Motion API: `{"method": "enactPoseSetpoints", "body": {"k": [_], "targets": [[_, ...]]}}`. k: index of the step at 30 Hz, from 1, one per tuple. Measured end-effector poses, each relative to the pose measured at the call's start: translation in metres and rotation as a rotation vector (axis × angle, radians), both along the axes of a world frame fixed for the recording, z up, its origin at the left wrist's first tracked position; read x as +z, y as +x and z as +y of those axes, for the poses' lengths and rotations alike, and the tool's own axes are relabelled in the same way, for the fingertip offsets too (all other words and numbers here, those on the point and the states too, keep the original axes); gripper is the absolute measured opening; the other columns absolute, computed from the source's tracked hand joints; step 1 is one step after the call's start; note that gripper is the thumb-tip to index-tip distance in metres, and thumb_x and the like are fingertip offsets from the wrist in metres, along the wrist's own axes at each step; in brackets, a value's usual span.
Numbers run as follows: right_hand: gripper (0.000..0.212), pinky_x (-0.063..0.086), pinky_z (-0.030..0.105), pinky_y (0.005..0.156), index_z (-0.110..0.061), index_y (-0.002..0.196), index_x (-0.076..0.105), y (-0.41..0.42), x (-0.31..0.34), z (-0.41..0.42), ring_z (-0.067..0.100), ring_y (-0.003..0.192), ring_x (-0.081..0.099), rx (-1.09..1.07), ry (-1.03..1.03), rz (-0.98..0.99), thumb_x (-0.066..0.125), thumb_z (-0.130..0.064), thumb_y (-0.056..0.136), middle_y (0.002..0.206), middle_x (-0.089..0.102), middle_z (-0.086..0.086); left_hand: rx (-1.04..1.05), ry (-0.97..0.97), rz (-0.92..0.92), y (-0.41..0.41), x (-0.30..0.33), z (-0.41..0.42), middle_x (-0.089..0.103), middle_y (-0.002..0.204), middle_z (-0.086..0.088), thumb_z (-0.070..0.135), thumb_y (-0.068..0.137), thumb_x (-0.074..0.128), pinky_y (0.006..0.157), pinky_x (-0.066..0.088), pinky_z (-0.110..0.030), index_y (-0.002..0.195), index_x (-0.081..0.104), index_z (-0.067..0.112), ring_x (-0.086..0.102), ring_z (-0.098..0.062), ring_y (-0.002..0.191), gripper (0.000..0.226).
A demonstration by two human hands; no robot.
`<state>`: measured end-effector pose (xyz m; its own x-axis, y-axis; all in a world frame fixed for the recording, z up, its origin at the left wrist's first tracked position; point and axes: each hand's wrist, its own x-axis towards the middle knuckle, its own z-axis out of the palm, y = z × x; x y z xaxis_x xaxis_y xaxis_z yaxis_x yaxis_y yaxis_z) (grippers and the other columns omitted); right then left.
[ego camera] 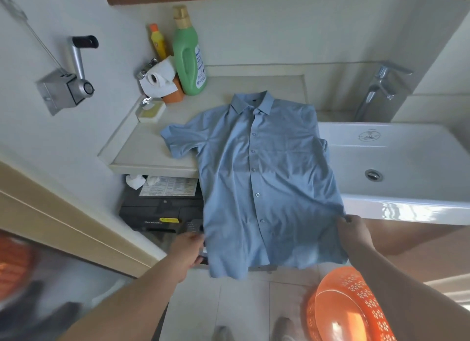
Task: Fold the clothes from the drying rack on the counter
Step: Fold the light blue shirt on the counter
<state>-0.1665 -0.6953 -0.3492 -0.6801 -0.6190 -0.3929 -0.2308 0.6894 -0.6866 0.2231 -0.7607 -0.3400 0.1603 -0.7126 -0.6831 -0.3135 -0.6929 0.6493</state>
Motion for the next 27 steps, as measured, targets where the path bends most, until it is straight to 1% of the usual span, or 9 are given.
{"method": "enactPoseSetpoints", "body": {"k": [4,8,10,14,17,21,22,25,27], "targets": [[0.034,0.044,0.036,0.066,-0.014,0.096,0.061,0.011,-0.006,0.006,0.023,0.078,0.061,0.127,0.013,-0.021,0.059,-0.047,0.097,0.086,0.066,0.004,-0.089,0.014,-0.029,-0.005,-0.01,0.006,0.059,0.087,-0.004,0.045,0.098,0.063,0.075,0.06,-0.032,0.105,0.069,0.022,0.054,-0.016,0.075,0.024],[0.034,0.044,0.035,0.063,-0.007,0.096,0.065,0.009,-0.013,0.009,0.027,0.077,0.062,0.101,0.025,-0.012,0.051,-0.037,0.103,0.086,0.067,0.01,-0.231,-0.077,-0.149,-0.01,-0.012,-0.001,0.064,0.088,-0.004,0.049,0.094,0.061,0.066,0.054,-0.03,0.109,0.062,0.026,0.061,-0.02,0.075,0.027],[0.035,0.045,0.038,0.068,-0.005,0.096,0.065,0.004,-0.016,0.009,0.033,0.08,0.06,0.099,0.058,0.015,0.045,-0.032,0.104,0.088,0.067,0.016,-0.281,-0.139,-0.213,-0.013,-0.012,-0.008,0.07,0.09,-0.007,0.051,0.088,0.058,0.07,0.053,-0.034,0.108,0.062,0.029,0.067,-0.026,0.076,0.031],[0.033,0.046,0.038,0.078,-0.001,0.109,0.068,-0.018,-0.027,0.009,0.034,0.087,0.058,0.054,0.163,0.061,0.041,-0.018,0.103,0.094,0.064,0.015,-0.284,-0.209,-0.305,-0.014,-0.007,-0.031,0.075,0.097,-0.01,0.044,0.095,0.056,0.079,0.059,-0.043,0.112,0.069,0.015,0.071,-0.028,0.081,0.036],[0.033,0.048,0.04,0.084,-0.002,0.122,0.066,-0.026,-0.021,0.0,0.033,0.092,0.06,0.047,0.185,0.031,0.047,-0.014,0.1,0.102,0.065,0.015,-0.261,-0.268,-0.304,-0.016,0.003,-0.054,0.074,0.107,-0.008,0.043,0.098,0.055,0.09,0.059,-0.051,0.12,0.067,0.016,0.071,-0.031,0.1,0.037],[0.049,0.047,0.042,0.102,-0.015,0.14,0.055,-0.021,0.009,-0.031,0.037,0.12,0.059,0.033,0.052,0.116,0.056,-0.032,0.094,0.137,0.058,0.018,-0.271,-0.376,-0.326,-0.026,0.028,-0.09,0.073,0.1,-0.011,0.037,0.1,0.054,0.086,0.059,-0.051,0.11,0.069,0.017,0.071,-0.032,0.095,0.027],[0.048,0.047,0.043,0.103,-0.015,0.139,0.056,-0.02,0.016,-0.041,0.037,0.121,0.058,0.051,0.003,0.144,0.057,-0.034,0.095,0.138,0.058,0.018,-0.271,-0.398,-0.331,-0.028,0.034,-0.099,0.073,0.095,-0.013,0.036,0.1,0.054,0.084,0.06,-0.05,0.101,0.069,0.017,0.071,-0.033,0.093,0.024],[0.044,0.049,0.044,0.1,-0.016,0.137,0.057,-0.016,0.041,-0.072,0.037,0.115,0.06,0.098,-0.09,0.173,0.054,-0.033,0.096,0.134,0.058,0.016,-0.272,-0.424,-0.332,-0.035,0.049,-0.124,0.073,0.1,-0.008,0.036,0.1,0.054,0.085,0.06,-0.044,0.114,0.07,0.012,0.07,-0.03,0.094,0.032],[0.044,0.049,0.044,0.1,-0.016,0.138,0.056,-0.019,0.053,-0.09,0.037,0.116,0.059,0.135,-0.1,0.194,0.053,-0.032,0.097,0.135,0.057,0.016,-0.311,-0.421,-0.401,-0.041,0.058,-0.139,0.071,0.092,-0.008,0.033,0.101,0.052,0.079,0.056,-0.037,0.107,0.07,0.008,0.069,-0.033,0.092,0.032]]}}
